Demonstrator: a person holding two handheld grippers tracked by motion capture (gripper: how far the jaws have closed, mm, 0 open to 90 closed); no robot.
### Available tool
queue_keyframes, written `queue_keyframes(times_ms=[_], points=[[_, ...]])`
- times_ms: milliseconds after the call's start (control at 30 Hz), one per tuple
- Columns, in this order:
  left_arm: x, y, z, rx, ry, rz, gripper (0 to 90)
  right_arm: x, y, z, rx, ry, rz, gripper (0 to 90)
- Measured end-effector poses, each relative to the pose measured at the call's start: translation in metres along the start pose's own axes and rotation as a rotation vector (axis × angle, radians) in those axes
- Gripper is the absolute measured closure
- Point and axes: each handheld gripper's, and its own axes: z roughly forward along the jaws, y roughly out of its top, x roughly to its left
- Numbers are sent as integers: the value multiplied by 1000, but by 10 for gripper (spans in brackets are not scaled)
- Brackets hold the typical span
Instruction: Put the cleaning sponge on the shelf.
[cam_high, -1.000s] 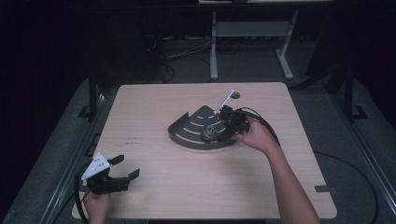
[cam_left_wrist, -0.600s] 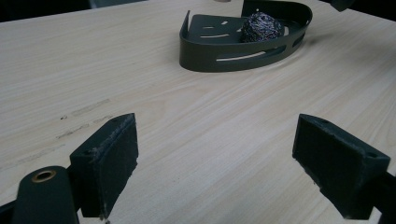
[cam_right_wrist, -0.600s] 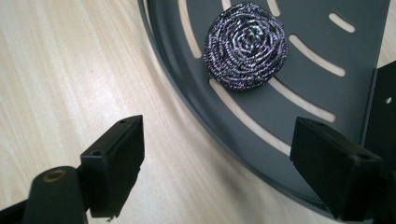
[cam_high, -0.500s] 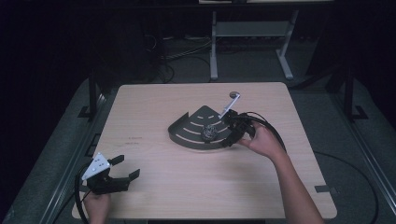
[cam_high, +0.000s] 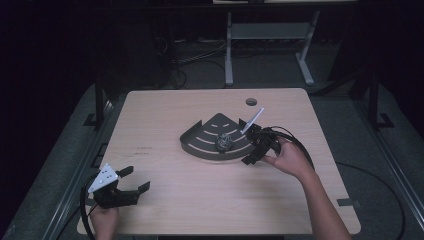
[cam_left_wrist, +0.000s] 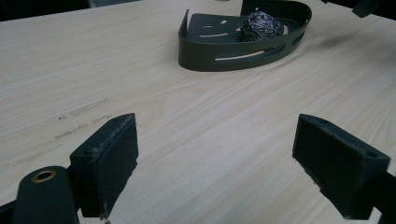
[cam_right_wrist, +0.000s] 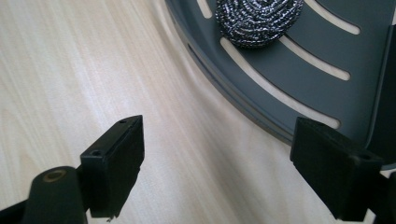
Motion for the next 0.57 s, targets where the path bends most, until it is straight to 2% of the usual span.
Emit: queue_keyframes(times_ms=[567], points=[[0,0,1,1,0,2,137,11,-27,2,-6,13,17,165]])
